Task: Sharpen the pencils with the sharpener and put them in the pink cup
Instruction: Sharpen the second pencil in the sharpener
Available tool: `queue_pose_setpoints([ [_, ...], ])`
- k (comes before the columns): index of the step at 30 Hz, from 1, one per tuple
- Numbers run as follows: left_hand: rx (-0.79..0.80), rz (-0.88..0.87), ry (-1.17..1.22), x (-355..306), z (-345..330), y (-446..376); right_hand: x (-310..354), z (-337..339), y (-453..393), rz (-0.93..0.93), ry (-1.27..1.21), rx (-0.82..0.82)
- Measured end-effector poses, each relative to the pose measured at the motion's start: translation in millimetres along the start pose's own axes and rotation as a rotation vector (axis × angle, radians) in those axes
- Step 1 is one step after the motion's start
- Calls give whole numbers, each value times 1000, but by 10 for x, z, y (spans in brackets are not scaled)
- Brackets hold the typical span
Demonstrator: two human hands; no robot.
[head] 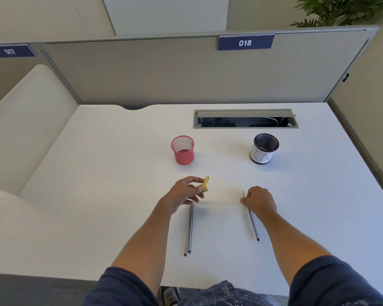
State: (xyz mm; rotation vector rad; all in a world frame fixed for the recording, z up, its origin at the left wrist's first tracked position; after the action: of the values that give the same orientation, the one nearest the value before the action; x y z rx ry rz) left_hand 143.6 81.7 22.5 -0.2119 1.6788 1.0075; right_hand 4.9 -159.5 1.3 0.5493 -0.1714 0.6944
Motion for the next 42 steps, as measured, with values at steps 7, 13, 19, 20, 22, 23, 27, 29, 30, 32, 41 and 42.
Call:
queue_pose_setpoints([
  [7,3,-8,1,-35,3,10,-68,-61,-68,-8,106,-13],
  [13,-24,-25,7,-113,91,3,106,-82,-27,116,215,-113],
  [19,-59,-54,38,-194,238,-4,870,-609,400,800,360,104],
  [20,-63,-58,43,-207,257,-2,950,-692,472,873,369,126],
  [22,-73,-61,55,-220,296,10,1068,-832,584,968,408,140],
  [23,-77,-62,60,-223,312,16,1101,-891,622,1003,445,148],
  [27,-91,-58,71,-202,357,45,1121,-973,628,1067,541,184],
  [29,-93,-53,74,-179,371,59,1104,-951,597,1053,524,194],
  [30,-94,-50,75,-169,376,66,1092,-936,583,1036,513,189],
  [32,-99,-43,76,-151,378,71,1050,-904,546,975,486,162],
  [41,-85,-27,75,-122,315,40,908,-783,425,696,366,46],
  [42,-83,-27,74,-118,312,36,913,-786,427,673,345,44],
])
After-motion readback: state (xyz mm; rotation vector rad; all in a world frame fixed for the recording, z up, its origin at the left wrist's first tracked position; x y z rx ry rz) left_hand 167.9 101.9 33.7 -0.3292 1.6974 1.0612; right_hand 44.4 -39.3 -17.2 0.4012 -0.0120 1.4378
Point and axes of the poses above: each hand's wrist, its own y-axis away from the middle knuckle, its own z-axis out of the back of the hand, x = y × z, the point moved 4 cm from there along -y, towards the middle knuckle, and after that the axes turned 4 degrees about y, right-handed, at the moved point
